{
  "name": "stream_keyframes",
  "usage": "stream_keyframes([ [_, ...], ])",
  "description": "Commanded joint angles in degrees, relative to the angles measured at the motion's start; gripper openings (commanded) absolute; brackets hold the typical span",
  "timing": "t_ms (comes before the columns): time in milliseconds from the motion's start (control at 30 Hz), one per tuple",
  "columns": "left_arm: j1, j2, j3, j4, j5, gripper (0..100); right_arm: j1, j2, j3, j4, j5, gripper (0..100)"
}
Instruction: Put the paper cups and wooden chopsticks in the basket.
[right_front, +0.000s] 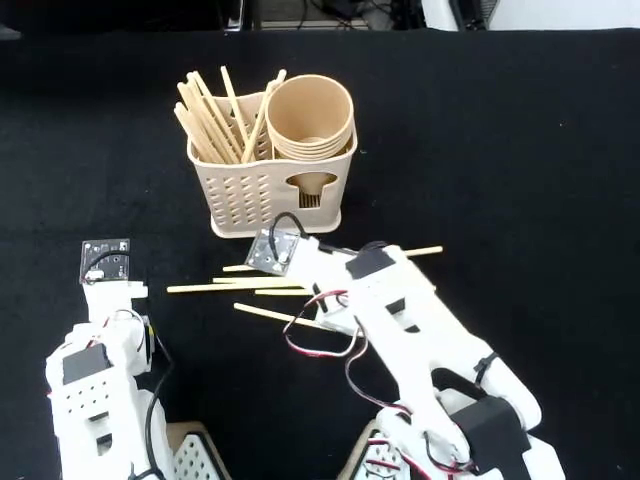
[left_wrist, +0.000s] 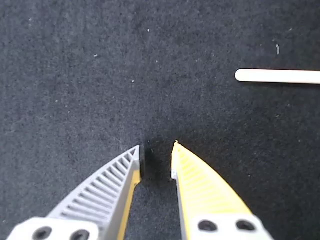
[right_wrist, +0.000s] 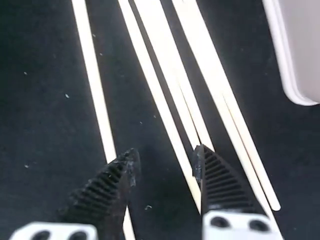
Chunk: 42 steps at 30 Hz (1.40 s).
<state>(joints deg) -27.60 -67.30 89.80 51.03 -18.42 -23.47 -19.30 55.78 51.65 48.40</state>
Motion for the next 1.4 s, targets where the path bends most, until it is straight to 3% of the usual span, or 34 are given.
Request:
stream_keyframes([
  [0,-0.5,0.1,0.1,-1.2,-0.3,12,1.6,0.4,-2.3,-2.2,2.0,18.5],
  [267,-0.5,0.1,0.1,-1.2,-0.3,12,2.6,0.5,1.4,-10.8,2.0,18.7],
  [733,-0.5,0.1,0.1,-1.2,-0.3,12,2.1,12.4,-7.1,-5.5,2.0,17.5],
  [1000,-0.5,0.1,0.1,-1.2,-0.3,12,1.5,4.9,-1.8,-5.4,1.8,1.2],
  [1367,-0.5,0.1,0.1,-1.2,-0.3,12,1.4,-12.7,10.9,-5.3,2.0,1.5],
])
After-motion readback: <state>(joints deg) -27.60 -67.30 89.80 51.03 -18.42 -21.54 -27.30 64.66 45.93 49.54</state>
